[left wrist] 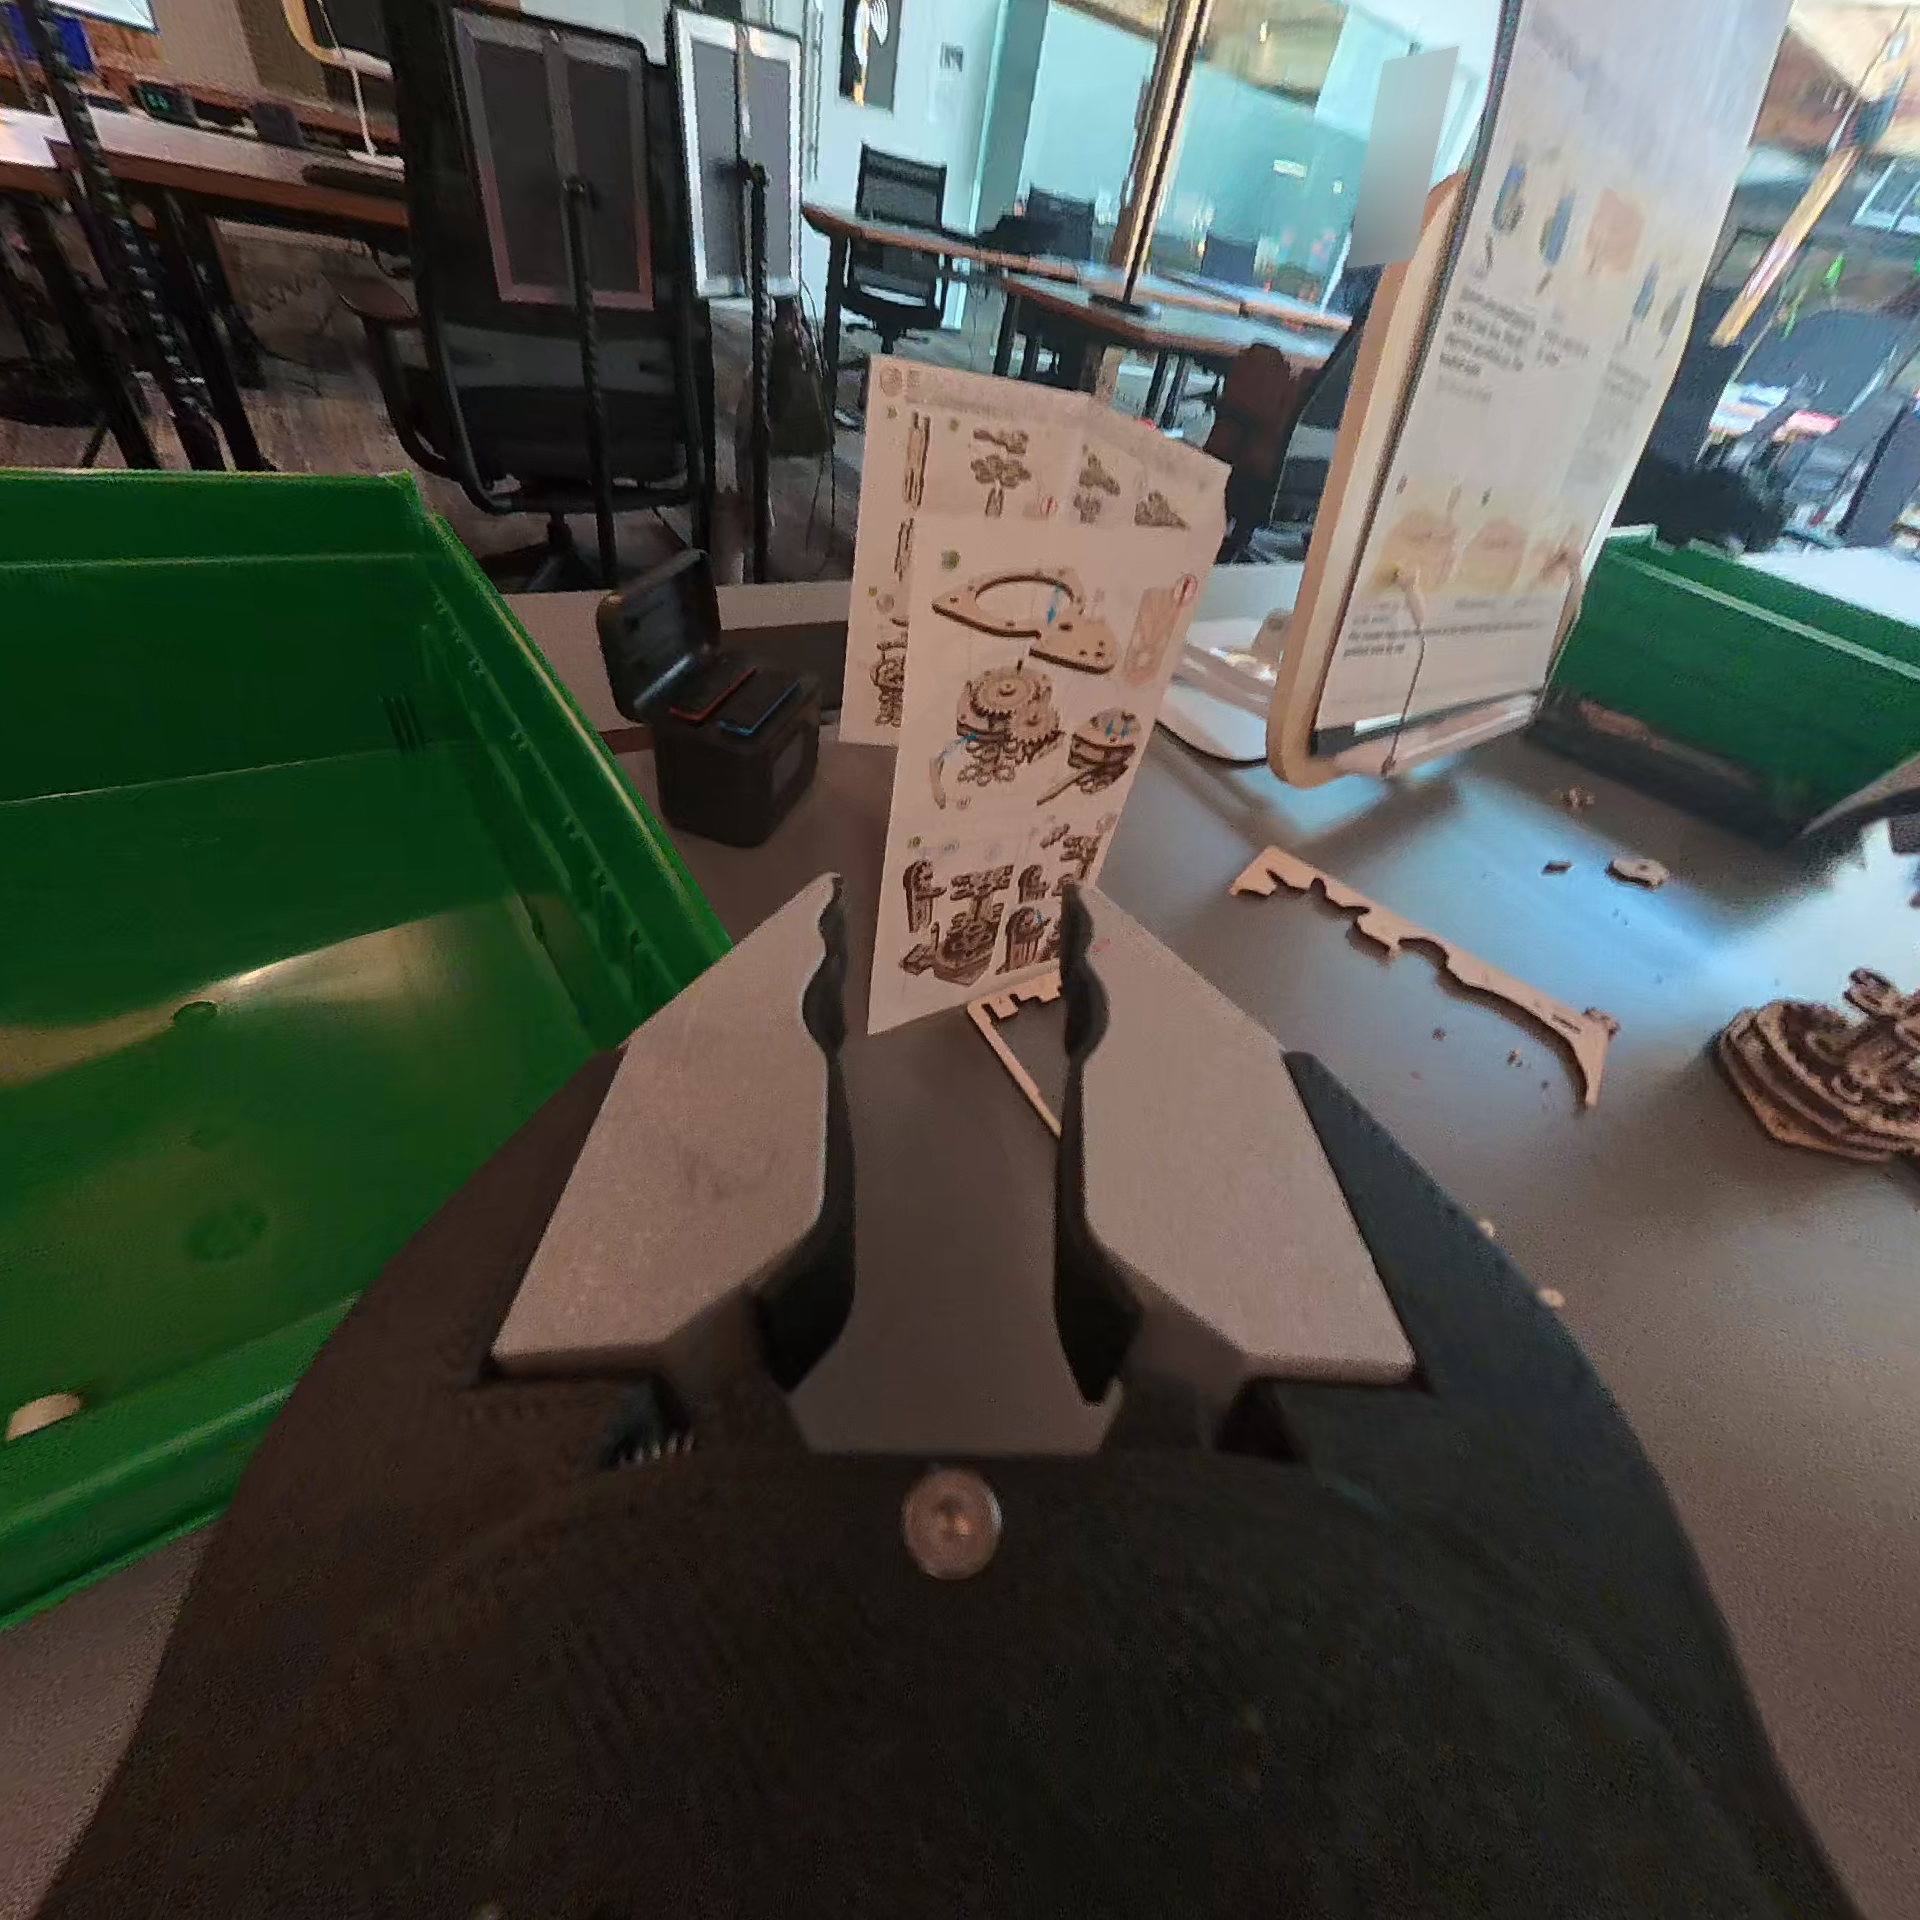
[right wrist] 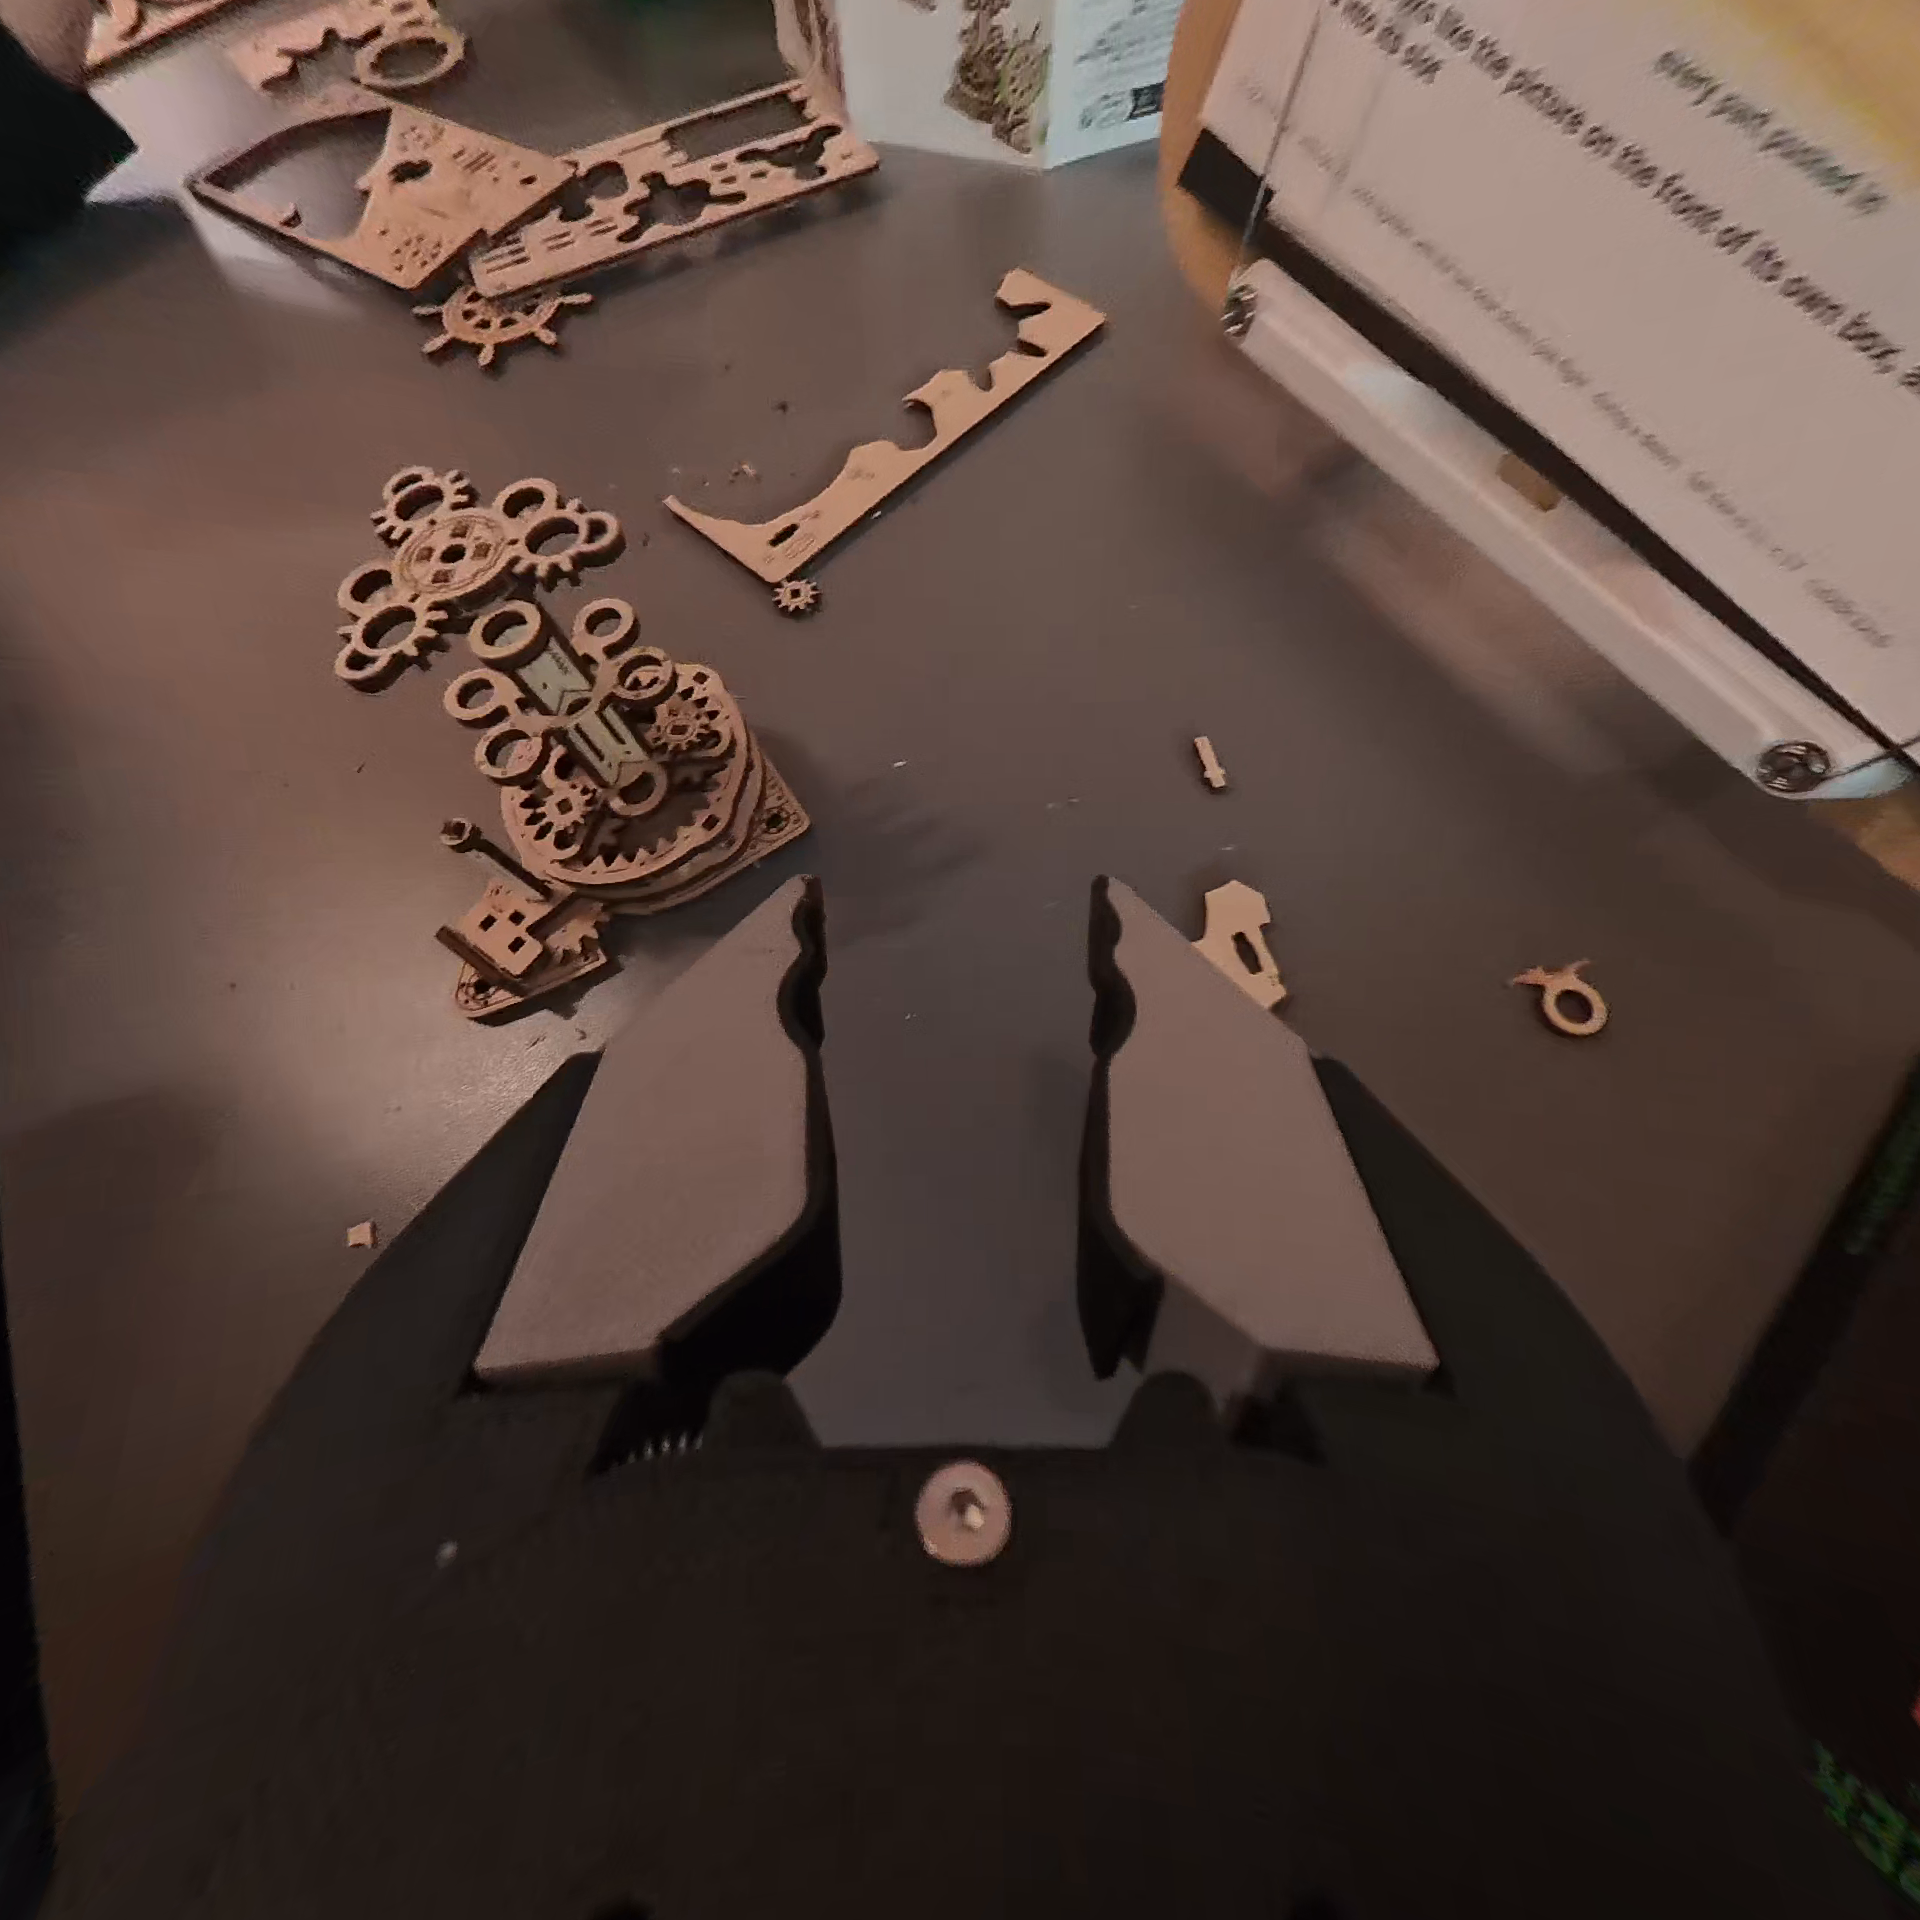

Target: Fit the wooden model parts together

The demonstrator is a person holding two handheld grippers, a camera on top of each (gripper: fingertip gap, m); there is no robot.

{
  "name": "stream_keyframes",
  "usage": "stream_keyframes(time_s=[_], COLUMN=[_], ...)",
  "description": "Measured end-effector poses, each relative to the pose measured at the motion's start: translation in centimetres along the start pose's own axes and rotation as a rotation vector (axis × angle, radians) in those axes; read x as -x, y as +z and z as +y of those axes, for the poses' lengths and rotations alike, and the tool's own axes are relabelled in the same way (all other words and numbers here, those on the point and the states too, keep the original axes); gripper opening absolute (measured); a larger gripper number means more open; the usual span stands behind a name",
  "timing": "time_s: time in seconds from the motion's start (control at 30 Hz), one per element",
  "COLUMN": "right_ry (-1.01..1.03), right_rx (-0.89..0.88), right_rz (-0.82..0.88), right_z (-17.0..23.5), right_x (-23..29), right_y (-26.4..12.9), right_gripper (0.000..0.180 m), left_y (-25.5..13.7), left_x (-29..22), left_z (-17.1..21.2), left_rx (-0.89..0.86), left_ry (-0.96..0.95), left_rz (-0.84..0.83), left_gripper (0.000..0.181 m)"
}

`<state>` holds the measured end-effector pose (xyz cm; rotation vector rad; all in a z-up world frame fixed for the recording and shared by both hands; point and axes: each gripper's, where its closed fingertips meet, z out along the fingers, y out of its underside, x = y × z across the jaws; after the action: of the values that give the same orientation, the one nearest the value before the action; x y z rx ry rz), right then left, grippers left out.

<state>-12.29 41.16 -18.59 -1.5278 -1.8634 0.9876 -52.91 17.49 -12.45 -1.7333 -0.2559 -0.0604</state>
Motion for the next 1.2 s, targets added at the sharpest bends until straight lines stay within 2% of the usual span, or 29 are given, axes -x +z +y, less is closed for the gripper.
stream_keyframes(time_s=[0.23, 0.4, 0.67, 0.87, 1.2], right_ry=[0.040, 0.038, -0.043, -0.078, -0.015], right_rx=[-0.013, -0.052, -0.133, -0.086, -0.138], right_rz=[0.072, 0.068, 0.149, 0.244, 0.277], right_z=[0.8, 0.6, 0.2, 1.5, 1.1], right_x=[-2.2, -2.4, -3.3, -4.6, -6.1], right_y=[-0.1, 0.4, 1.7, 2.2, 1.5], right_gripper=[0.046, 0.047, 0.047, 0.048, 0.051], left_y=[0.5, 0.4, -0.1, -1.2, -2.3], left_x=[0.7, 0.4, -0.5, -0.2, 1.0], left_z=[0.5, 0.1, -0.1, -0.8, -0.3], left_rx=[0.025, -0.004, 0.019, -0.010, 0.046], left_ry=[0.037, 0.004, 0.063, 0.063, 0.110], left_rz=[-0.068, -0.051, -0.031, -0.028, -0.048], left_gripper=[0.037, 0.036, 0.037, 0.037, 0.037])
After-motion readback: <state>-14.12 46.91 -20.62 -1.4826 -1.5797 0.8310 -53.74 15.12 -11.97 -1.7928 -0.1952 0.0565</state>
